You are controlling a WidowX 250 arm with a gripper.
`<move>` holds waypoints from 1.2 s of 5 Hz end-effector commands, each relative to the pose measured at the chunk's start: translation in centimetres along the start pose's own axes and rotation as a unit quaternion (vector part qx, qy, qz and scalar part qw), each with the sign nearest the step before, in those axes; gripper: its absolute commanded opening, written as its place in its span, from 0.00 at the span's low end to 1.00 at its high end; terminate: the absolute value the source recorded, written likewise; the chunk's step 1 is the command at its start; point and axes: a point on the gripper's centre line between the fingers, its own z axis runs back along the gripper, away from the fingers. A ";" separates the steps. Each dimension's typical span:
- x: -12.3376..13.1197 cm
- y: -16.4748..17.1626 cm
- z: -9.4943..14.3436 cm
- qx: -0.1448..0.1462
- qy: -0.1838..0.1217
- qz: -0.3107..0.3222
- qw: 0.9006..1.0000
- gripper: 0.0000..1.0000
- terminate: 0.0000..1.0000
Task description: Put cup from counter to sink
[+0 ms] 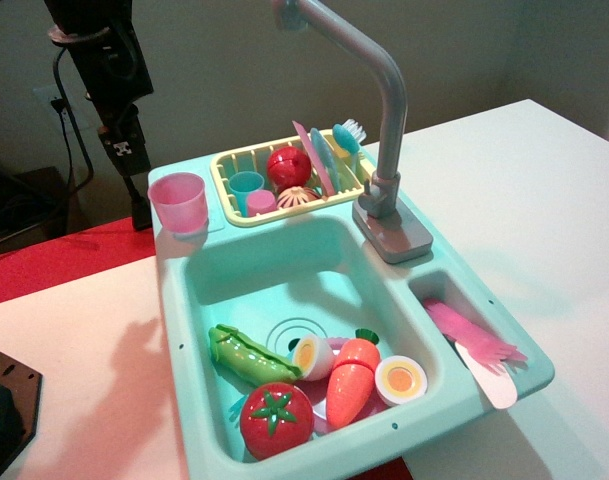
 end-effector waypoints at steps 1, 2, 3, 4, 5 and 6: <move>0.0 0.0 0.0 0.000 0.000 0.000 1.000 1.00 0.00; 1.7 1.1 0.1 0.004 -0.002 0.017 1.000 1.00 0.00; 2.3 1.6 -0.7 0.007 0.006 0.020 1.000 1.00 0.00; 2.6 1.7 -1.9 0.012 0.018 0.017 1.000 1.00 0.00; 2.2 1.5 -3.2 0.015 0.028 0.013 0.999 1.00 0.00; 1.6 1.3 -4.3 0.018 0.027 0.016 0.999 1.00 0.00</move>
